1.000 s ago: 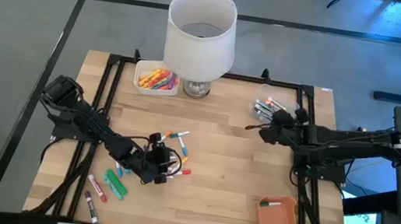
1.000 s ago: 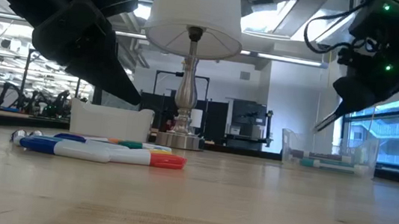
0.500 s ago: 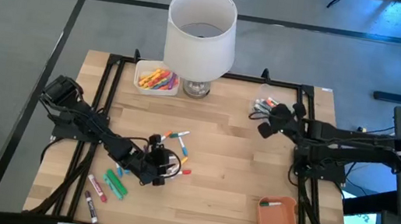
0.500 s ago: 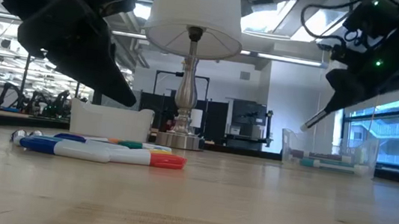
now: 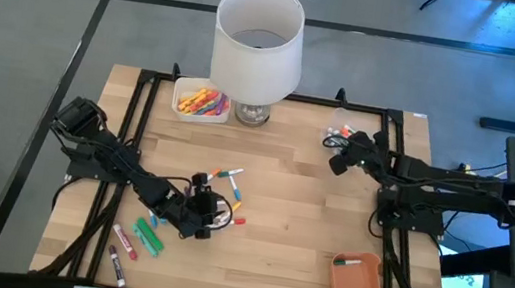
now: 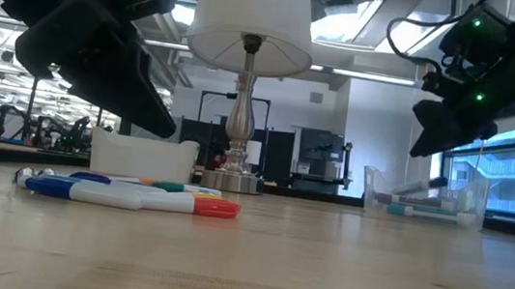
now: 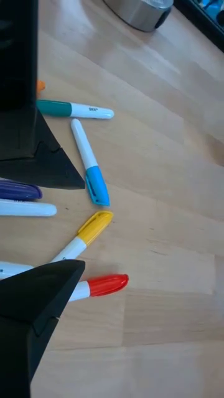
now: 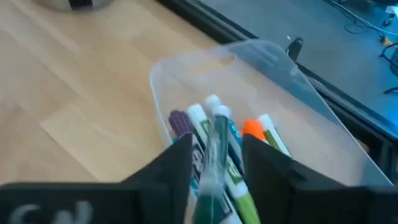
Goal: Pick & Place Markers
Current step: Put the thick dark green dry erase marker into the transparent bin, then put the light blue highlighter into the white bin
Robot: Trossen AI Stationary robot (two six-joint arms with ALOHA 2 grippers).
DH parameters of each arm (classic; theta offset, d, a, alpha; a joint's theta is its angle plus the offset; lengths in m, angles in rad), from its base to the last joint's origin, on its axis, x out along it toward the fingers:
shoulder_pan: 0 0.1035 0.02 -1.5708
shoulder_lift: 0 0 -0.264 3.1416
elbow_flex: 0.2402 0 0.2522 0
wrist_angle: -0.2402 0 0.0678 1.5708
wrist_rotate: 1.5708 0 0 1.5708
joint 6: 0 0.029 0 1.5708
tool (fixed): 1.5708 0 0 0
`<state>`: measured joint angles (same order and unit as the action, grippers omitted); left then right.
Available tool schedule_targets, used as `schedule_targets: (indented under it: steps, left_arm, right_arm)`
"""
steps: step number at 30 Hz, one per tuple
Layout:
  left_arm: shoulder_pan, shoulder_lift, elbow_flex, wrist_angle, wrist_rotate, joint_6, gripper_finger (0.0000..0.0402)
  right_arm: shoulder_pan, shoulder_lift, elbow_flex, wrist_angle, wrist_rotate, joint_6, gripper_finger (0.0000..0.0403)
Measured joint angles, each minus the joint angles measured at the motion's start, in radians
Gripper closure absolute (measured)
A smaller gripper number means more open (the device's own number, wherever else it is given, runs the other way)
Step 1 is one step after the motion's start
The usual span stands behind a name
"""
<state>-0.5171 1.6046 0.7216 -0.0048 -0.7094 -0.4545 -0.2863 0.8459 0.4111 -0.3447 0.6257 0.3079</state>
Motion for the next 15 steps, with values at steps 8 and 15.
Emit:
schedule_targets:
  steps: [8, 15]
  left_arm:
    - [0.001, -0.005, 0.0, -0.041, 0.092, 0.063, 0.021]
    - [0.002, -0.096, 0.0, -0.145, 0.293, -0.044, 0.021]
  right_arm:
    - [0.01, -0.004, -0.001, 0.056, -0.143, 0.08, 0.0158]
    - [0.134, -0.004, -0.001, 0.278, -0.349, 0.12, 0.0166]
